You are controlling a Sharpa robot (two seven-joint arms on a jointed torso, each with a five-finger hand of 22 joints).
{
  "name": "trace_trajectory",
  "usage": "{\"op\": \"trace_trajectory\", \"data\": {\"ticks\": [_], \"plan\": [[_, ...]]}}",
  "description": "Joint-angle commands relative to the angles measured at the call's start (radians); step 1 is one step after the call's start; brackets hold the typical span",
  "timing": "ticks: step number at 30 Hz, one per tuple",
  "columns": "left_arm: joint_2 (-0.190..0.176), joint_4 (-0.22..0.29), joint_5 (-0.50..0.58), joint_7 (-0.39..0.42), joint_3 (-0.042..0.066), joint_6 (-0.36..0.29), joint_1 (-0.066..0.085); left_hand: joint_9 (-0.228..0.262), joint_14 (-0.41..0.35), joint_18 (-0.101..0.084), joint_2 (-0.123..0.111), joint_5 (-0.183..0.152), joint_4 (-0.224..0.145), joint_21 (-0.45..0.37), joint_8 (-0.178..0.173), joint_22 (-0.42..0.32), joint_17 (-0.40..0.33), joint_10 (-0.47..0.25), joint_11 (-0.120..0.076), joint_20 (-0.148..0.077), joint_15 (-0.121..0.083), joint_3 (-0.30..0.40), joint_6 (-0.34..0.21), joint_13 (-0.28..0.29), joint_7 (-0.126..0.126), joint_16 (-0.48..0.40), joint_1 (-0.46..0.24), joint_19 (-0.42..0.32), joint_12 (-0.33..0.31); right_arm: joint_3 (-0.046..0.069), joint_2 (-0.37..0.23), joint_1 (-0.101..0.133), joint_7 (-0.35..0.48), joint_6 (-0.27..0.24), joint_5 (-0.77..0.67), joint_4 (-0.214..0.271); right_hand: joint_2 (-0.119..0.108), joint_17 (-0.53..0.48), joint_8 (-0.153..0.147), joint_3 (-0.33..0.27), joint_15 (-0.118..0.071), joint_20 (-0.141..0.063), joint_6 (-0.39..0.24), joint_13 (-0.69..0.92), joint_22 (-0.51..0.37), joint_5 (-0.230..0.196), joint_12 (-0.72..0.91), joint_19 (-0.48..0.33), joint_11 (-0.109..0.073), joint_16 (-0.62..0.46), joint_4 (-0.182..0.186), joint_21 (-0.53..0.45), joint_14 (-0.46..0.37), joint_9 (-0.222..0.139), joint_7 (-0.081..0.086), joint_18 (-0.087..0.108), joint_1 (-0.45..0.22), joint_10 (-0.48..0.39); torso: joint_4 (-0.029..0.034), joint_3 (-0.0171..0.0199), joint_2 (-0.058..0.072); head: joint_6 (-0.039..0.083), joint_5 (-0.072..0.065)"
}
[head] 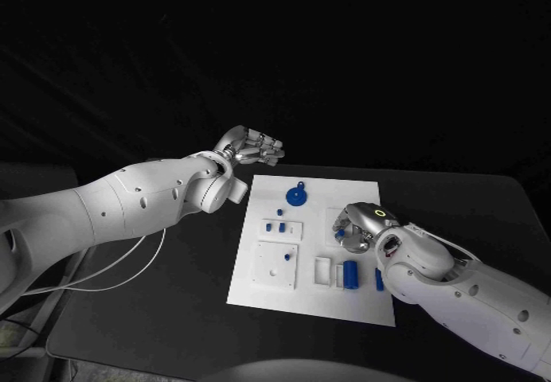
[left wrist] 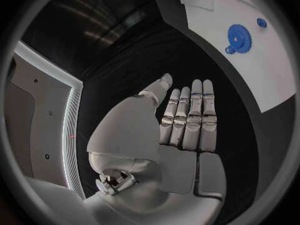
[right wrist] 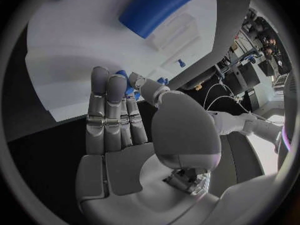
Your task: Assemble the parts on the task board
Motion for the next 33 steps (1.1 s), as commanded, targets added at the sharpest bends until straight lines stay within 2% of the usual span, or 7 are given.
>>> {"op": "trace_trajectory", "data": {"ticks": [1, 12, 16, 20, 33], "plan": [[0.000, 0.001, 0.004, 0.002, 0.001, 0.011, 0.001, -0.001, -0.002, -0.003, 0.008, -0.003, 0.008, 0.004, 0.004, -0.001, 0.000, 0.003, 0.000, 0.003, -0.001, 0.000, -0.004, 0.001, -0.001, -0.003, 0.001, 0.006, -0.003, -0.001, -0.001, -0.002, -0.007, 0.009, -0.013, -0.001, -0.006, 0.001, -0.001, 0.011, -0.003, -0.005, -0.006, 0.001, 0.005, -0.005, 0.003, 0.018, 0.000, 0.002, -0.002, 0.007, -0.005, 0.000, 0.003, 0.003, 0.009, -0.007, 0.0004, 0.0002, 0.000, -0.001, 0.000], [0.000, 0.000, 0.004, 0.000, 0.001, 0.013, 0.001, -0.001, -0.003, -0.003, 0.008, -0.003, 0.011, 0.004, 0.005, -0.005, 0.000, 0.001, 0.000, 0.003, 0.000, -0.001, -0.004, 0.001, -0.001, -0.003, 0.002, 0.006, -0.003, -0.002, 0.000, -0.002, -0.008, -0.013, -0.021, 0.002, 0.013, 0.006, 0.000, 0.042, -0.010, -0.012, 0.012, 0.002, 0.039, -0.008, 0.004, 0.013, -0.010, 0.003, -0.012, 0.013, -0.005, 0.001, -0.001, 0.003, 0.016, 0.031, 0.0001, -0.0001, 0.000, -0.001, -0.001], [0.000, 0.000, 0.004, 0.000, 0.001, 0.013, 0.001, -0.001, -0.003, -0.003, 0.008, -0.003, 0.011, 0.004, 0.005, -0.005, 0.000, 0.001, 0.000, 0.003, 0.000, -0.001, -0.004, 0.001, -0.001, -0.003, 0.002, 0.006, -0.003, -0.002, 0.000, -0.002, -0.006, -0.039, -0.023, 0.003, 0.032, 0.007, 0.002, 0.060, -0.017, -0.018, 0.043, 0.004, 0.049, -0.009, 0.006, 0.008, -0.022, 0.000, -0.018, 0.016, -0.007, 0.005, -0.010, -0.001, 0.027, 0.075, 0.0001, -0.0002, 0.000, -0.001, -0.001], [0.000, 0.000, 0.004, -0.001, 0.001, 0.013, 0.001, -0.001, -0.003, -0.002, 0.009, -0.004, 0.012, 0.004, 0.005, -0.007, 0.001, 0.001, 0.000, 0.004, 0.000, -0.001, -0.005, 0.001, -0.001, -0.003, 0.002, 0.006, -0.003, -0.002, 0.000, -0.002, -0.003, -0.064, -0.028, 0.005, 0.042, 0.008, 0.001, 0.065, -0.026, -0.028, 0.065, 0.005, 0.061, -0.010, 0.007, 0.007, -0.035, -0.004, -0.021, 0.019, -0.004, 0.006, -0.018, -0.009, 0.024, 0.120, 0.0007, -0.0003, 0.000, 0.000, -0.002], [0.000, -0.001, 0.004, -0.001, 0.001, 0.015, 0.001, -0.001, -0.003, -0.002, 0.009, -0.004, 0.012, 0.004, 0.005, -0.007, 0.001, 0.001, 0.000, 0.004, 0.000, -0.001, -0.005, 0.001, -0.001, -0.003, 0.002, 0.006, -0.003, -0.002, -0.005, -0.002, 0.012, -0.117, -0.041, 0.023, 0.043, 0.018, 0.001, 0.067, -0.032, -0.037, 0.084, 0.006, 0.073, -0.010, 0.006, 0.017, -0.043, -0.005, -0.026, 0.019, 0.003, 0.008, -0.025, -0.019, 0.017, 0.145, 0.0005, -0.0005, 0.000, -0.001, 0.000]]}}
